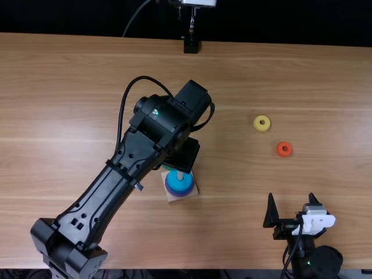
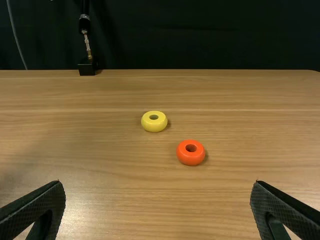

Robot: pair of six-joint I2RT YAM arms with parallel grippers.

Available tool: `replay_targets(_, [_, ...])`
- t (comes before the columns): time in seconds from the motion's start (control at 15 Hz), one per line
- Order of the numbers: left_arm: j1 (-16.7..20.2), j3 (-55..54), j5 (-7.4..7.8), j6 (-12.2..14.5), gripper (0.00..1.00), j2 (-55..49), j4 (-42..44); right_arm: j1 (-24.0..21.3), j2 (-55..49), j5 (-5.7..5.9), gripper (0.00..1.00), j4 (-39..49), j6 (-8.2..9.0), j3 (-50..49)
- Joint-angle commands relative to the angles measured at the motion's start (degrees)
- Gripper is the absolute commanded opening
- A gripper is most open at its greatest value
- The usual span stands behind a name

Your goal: Build the Hanoi tower: stack the rings onto the peg from bottom to top in this color order: purple, dark blue, light blue, dark green, light green, yellow, orange.

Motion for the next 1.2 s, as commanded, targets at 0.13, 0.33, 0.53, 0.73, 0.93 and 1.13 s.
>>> replay_targets(0.13, [-2.1,2.1,0.41,-2.6,0.00,-1.7,-0.1,-0.6,-0.7,-0.51,1.00,-4.8,-0.17,-3.4])
replay_targets(0.33, [-2.2,1.9,0.41,-2.6,0.00,-1.4,-0.1,-0.6,-0.7,-0.51,1.00,-4.8,-0.17,-3.4])
replay_targets(0.53, [-2.5,1.8,0.41,-2.5,0.00,-1.1,-0.1,-0.6,-0.7,-0.51,1.00,-4.8,-0.17,-3.4])
replay_targets(0.73, [-2.7,2.0,0.41,-2.6,0.00,0.2,-0.1,-0.6,-0.7,-0.51,1.00,-4.8,-0.17,-3.4])
replay_targets(0.93, [-3.4,2.1,0.41,-2.6,0.00,1.3,-0.1,-0.6,-0.7,-0.51,1.00,-4.8,-0.17,-3.4])
replay_targets(1.13, [-4.0,2.1,0.41,-2.6,0.00,1.6,-0.1,-0.6,-0.7,-0.51,1.00,-4.8,-0.17,-3.4])
